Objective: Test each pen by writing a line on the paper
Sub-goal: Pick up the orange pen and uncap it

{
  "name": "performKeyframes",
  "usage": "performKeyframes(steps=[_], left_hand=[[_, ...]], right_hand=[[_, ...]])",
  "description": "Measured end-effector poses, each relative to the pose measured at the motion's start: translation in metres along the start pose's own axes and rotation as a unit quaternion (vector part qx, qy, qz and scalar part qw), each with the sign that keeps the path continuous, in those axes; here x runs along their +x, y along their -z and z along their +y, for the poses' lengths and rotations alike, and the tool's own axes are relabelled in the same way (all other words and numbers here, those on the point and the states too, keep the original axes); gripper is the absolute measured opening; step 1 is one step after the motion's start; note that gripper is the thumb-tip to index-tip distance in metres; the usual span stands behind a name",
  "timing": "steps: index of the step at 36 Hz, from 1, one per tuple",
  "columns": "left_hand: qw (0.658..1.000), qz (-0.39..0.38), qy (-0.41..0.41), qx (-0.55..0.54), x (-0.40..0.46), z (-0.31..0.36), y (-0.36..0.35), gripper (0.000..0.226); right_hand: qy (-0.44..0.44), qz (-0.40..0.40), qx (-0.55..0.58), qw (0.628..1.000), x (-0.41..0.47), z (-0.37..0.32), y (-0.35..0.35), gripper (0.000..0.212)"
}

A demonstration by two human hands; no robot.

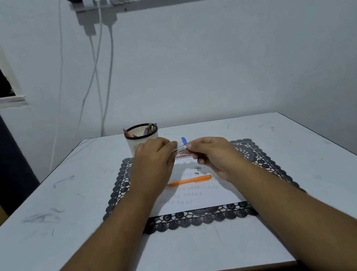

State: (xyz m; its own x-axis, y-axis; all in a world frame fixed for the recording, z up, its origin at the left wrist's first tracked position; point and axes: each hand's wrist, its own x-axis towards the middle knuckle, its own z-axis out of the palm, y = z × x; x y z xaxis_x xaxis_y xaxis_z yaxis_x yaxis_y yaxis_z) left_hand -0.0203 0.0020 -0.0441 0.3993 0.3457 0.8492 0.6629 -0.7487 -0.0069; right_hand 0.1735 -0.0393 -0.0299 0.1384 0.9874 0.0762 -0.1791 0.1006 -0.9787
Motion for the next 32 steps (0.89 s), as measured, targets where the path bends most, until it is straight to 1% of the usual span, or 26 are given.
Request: performKeyframes(steps=[3, 7, 11, 15, 17, 22, 25, 29, 32], left_hand=[[1.000, -0.007, 0.001, -0.001, -0.001, -0.003, 0.001, 0.018], [0.999, -0.026, 0.009, -0.019, -0.001, -0.003, 0.004, 0.018], [0.996, -0.052, 0.043, -0.057, 0.002, 0.000, 0.010, 0.023], [0.986, -0.067, 0.095, -0.120, 0.004, 0.009, 0.017, 0.029], [0.981, -0.075, 0.108, -0.141, 0.005, 0.012, 0.019, 0.027], [0.977, -0.076, 0.127, -0.152, 0.006, 0.010, 0.021, 0.027], [0.976, -0.079, 0.133, -0.153, 0.006, 0.007, 0.021, 0.026], [0.973, -0.081, 0.135, -0.166, 0.006, 0.009, 0.022, 0.026], [0.964, -0.065, 0.157, -0.206, 0.007, 0.014, 0.024, 0.024]], right_hand=[[-0.008, 0.002, 0.005, 1.000, -0.002, 0.003, -0.002, 0.008], [-0.034, 0.000, 0.045, 0.998, -0.002, 0.005, -0.001, 0.004], [-0.088, -0.003, 0.076, 0.993, -0.001, 0.005, -0.003, 0.007], [-0.123, -0.029, 0.102, 0.987, -0.002, 0.008, -0.009, 0.008], [-0.121, -0.029, 0.103, 0.987, -0.001, 0.009, -0.011, 0.009], [-0.102, -0.007, 0.103, 0.989, 0.004, 0.010, -0.009, 0.013], [-0.096, -0.002, 0.129, 0.987, 0.005, 0.007, -0.007, 0.012], [-0.094, -0.004, 0.116, 0.989, 0.002, 0.007, -0.007, 0.015], [-0.107, -0.007, 0.119, 0.987, 0.002, 0.008, -0.007, 0.013]])
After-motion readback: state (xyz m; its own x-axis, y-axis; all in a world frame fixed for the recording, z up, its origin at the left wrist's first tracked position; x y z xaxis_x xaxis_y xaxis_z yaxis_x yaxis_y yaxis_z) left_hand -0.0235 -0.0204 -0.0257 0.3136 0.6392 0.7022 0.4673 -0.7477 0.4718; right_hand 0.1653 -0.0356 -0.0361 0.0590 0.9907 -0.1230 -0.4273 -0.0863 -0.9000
